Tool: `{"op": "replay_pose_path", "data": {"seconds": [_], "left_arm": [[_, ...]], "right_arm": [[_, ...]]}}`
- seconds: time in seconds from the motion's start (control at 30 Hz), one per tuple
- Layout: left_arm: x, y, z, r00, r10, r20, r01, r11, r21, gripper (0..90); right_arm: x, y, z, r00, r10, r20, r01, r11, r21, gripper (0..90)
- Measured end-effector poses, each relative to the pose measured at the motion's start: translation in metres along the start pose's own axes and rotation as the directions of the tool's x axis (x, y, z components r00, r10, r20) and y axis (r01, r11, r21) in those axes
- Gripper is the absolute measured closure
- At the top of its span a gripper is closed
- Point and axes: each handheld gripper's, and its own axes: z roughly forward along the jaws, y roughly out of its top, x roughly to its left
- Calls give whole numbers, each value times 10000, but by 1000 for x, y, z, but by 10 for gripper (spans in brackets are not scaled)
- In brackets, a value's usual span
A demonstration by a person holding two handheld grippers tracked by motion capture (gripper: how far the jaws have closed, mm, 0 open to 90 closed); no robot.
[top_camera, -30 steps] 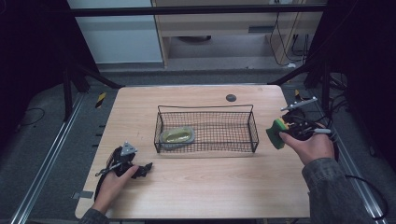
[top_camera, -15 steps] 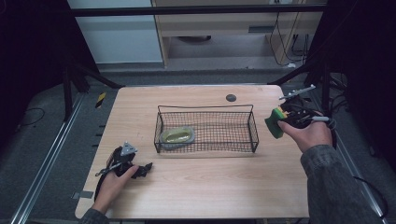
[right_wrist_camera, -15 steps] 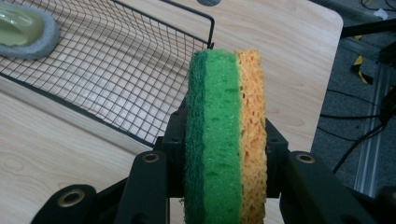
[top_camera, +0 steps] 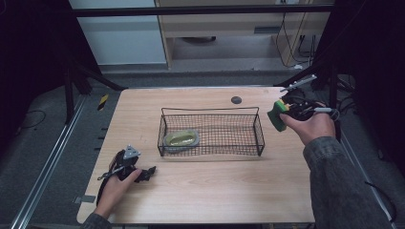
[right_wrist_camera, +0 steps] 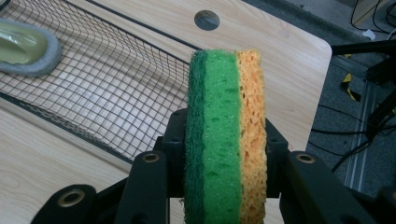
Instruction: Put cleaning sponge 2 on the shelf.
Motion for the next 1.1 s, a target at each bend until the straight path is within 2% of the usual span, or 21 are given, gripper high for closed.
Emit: {"op": "replay_pose_path", "data": {"seconds": [0.5,1.1], "left_arm": [[0,0,0,10000,3,4,-3,10000,-1,0],[0,0,0,10000,11,10,-11,10000,0,0]], "right_arm": [[5,21,14,9991,-416,1,416,9991,26,643],[11,31,29,9978,-644,-160,645,9979,51,644]]}}
